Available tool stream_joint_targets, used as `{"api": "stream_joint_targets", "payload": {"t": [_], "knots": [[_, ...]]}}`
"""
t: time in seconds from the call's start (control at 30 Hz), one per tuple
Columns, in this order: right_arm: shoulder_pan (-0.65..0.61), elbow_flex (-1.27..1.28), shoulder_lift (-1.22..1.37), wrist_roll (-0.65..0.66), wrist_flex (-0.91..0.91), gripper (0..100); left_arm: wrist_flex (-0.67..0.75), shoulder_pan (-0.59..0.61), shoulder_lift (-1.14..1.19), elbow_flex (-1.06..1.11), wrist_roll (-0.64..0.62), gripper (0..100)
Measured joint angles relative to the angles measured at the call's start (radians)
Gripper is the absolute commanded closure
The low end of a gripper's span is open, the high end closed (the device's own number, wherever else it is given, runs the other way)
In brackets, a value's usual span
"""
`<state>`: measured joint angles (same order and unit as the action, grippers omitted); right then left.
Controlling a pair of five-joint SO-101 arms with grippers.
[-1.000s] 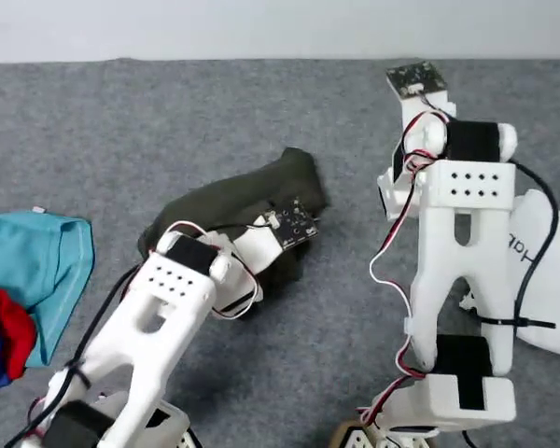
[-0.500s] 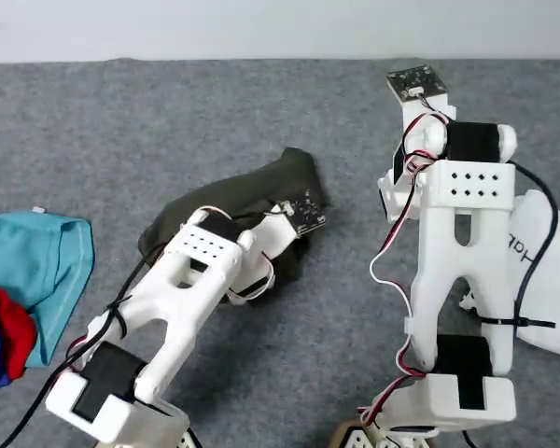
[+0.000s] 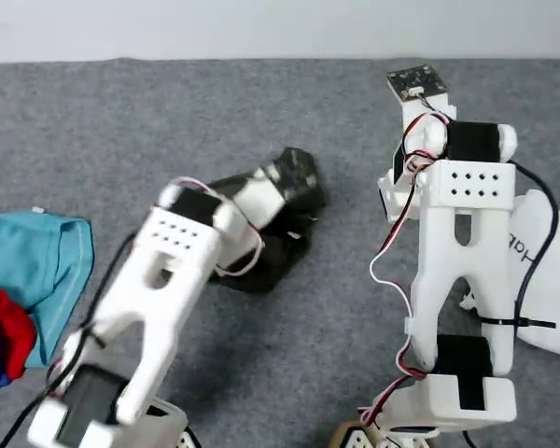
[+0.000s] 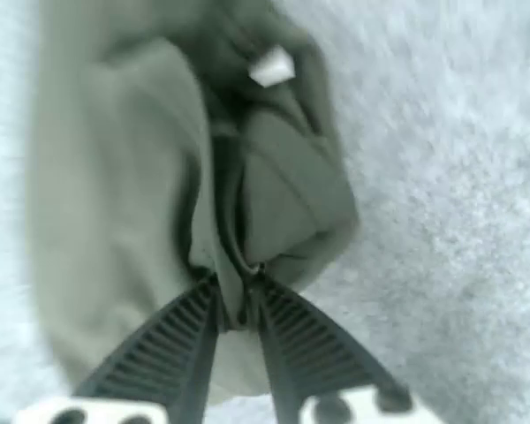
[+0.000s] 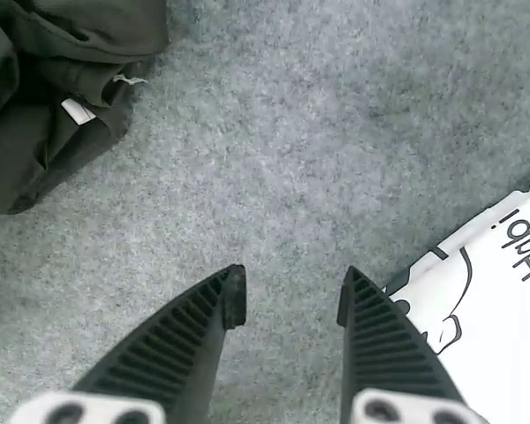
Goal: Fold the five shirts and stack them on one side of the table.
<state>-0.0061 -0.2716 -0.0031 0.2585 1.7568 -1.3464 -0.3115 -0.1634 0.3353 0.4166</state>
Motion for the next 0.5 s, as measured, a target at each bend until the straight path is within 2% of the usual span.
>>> {"api": "stream_joint_targets", "payload": {"t": [0.27,0.5], "knots": [[0.0,0.0,0.0,0.0,0.0,81.9,-0.153,0.106,-0.245,-0.19,0.002,99],[0.0,0.0,0.0,0.0,0.0,81.9,-0.259,0.301,-0.373,-0.279,0.002,99]]}}
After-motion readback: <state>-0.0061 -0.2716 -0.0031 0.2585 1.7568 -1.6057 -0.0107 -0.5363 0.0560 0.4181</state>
